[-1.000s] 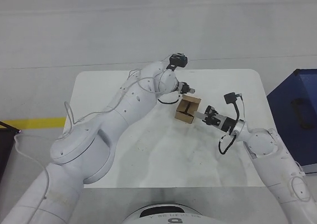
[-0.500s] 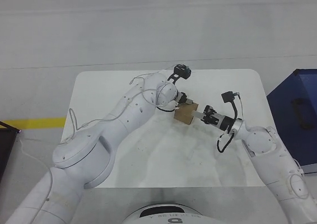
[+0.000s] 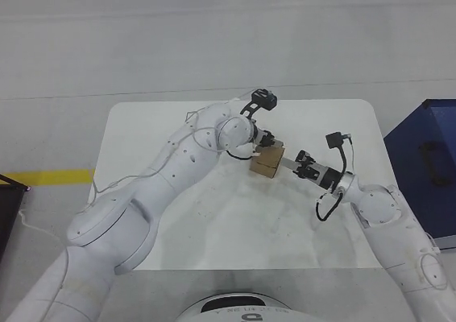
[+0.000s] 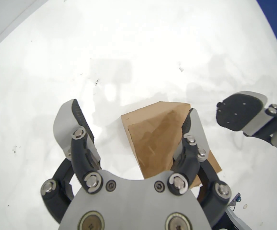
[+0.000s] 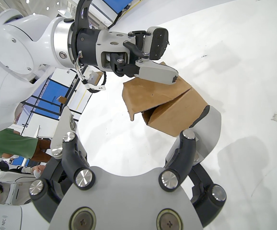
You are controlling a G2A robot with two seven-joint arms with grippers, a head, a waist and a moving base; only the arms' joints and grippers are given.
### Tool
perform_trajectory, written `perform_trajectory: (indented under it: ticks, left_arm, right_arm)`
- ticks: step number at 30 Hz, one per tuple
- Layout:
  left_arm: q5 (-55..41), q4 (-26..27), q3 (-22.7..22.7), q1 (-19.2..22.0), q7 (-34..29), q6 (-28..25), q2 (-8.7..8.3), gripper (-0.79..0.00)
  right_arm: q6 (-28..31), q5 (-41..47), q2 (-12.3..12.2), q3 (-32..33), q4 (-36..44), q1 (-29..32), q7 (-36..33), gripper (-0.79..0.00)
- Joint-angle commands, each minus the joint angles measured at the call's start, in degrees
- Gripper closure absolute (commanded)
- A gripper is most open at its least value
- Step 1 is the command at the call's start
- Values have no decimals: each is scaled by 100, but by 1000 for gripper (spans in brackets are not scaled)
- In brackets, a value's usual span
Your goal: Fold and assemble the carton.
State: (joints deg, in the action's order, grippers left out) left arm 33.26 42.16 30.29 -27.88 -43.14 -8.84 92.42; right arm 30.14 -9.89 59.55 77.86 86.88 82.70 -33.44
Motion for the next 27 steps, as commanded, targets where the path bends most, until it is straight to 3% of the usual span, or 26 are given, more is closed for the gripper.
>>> perform_trajectory:
  ticks: [1,6,8,14,18,23,25,27]
  left_arm:
    - [43,137,150,-92,-3,-57,-108,-785]
    - [193,672,607,-476,-46,-186,-435,-785]
    - [250,922,859,-677,-56,-224,-590,-785]
    - [498,1891,1878,-1469,-28,-142,-1099,-785]
    - [718,2784,2623,-2153,-186,-150,-1415,-785]
    - [819,3760,3367,-2923,-451,-312,-1682,-785]
    - [822,3987,3553,-3126,-541,-387,-1747,-785]
    - [800,4130,3692,-3276,-592,-474,-1795,-785]
  right_arm:
    - [-4,-5,0,-2,0,-2,-1,-785]
    - [-118,186,15,-60,-15,-33,-41,-785]
    - [-601,252,55,-115,-155,-225,253,-785]
    - [-1158,-188,231,-1060,-360,-855,54,-785]
    - [-834,182,298,-1495,-540,-1138,-848,-785]
    - [89,850,230,-1624,-672,-1320,-2619,-773]
    - [315,1027,179,-1456,-753,-1324,-2783,-763]
    - [518,1230,133,-1160,-858,-1239,-2470,-767]
